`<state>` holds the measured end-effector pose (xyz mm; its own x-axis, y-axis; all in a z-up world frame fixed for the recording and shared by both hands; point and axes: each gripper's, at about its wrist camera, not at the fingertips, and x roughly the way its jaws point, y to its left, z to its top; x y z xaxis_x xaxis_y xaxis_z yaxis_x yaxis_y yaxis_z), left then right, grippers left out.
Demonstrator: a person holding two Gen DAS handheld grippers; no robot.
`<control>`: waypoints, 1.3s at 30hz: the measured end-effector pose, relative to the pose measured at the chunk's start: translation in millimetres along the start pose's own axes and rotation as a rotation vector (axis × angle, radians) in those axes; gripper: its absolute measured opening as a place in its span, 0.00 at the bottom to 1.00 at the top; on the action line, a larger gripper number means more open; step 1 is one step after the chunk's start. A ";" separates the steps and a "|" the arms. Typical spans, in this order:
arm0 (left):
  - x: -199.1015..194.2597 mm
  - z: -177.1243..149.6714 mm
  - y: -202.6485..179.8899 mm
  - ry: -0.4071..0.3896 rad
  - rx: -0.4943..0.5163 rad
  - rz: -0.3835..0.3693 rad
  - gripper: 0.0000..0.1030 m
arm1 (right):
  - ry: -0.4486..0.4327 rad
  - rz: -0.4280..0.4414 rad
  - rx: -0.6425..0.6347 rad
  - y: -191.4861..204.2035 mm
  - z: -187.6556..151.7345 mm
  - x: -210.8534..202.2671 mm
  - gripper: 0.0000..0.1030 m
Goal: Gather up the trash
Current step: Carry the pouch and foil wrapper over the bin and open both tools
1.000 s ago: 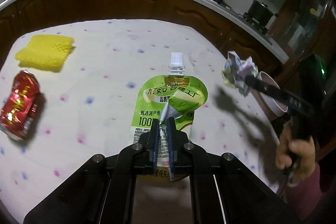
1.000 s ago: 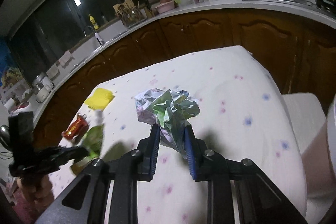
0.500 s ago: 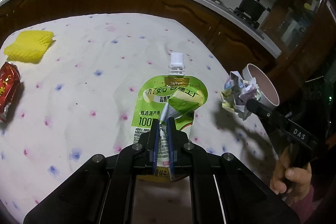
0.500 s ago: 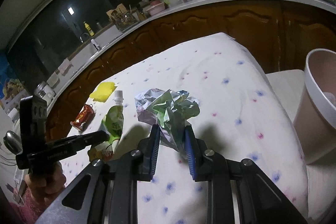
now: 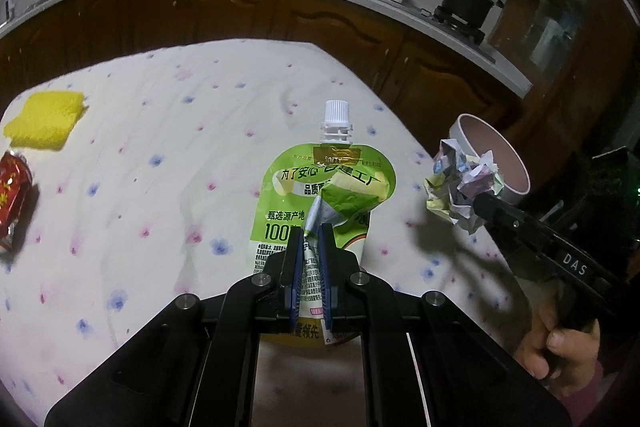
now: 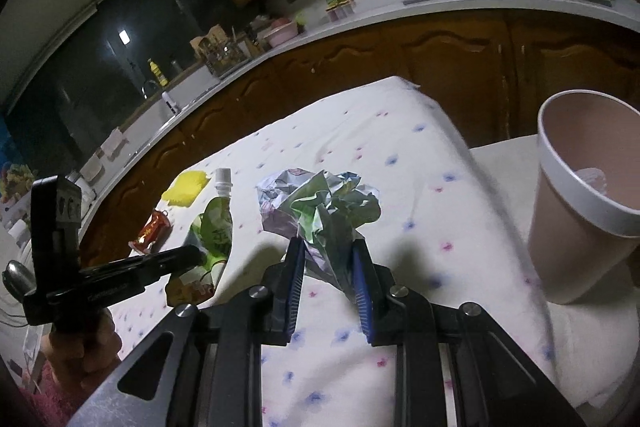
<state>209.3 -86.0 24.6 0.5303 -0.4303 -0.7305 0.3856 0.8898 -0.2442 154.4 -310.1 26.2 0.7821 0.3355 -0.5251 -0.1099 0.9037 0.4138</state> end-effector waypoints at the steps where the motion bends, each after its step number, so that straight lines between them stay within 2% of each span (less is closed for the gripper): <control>1: 0.0 0.8 -2.3 -0.003 0.002 0.002 0.07 | -0.004 -0.004 0.000 -1.6 0.3 -2.1 0.24; 17: 5.7 11.3 -37.9 -0.020 0.069 -0.004 0.07 | -0.065 -0.037 0.020 -27.7 5.9 -35.1 0.24; 33: 21.2 24.6 -71.6 -0.004 0.117 -0.045 0.07 | -0.115 -0.077 0.060 -56.0 9.8 -61.1 0.24; 39: 31.1 34.4 -96.9 0.000 0.147 -0.078 0.07 | -0.137 -0.109 0.090 -76.0 11.1 -71.3 0.24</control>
<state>214.4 -190.8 47.5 0.4944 -0.4973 -0.7129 0.5320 0.8217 -0.2044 113.8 -405.6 40.5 0.8632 0.1926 -0.4668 0.0302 0.9030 0.4285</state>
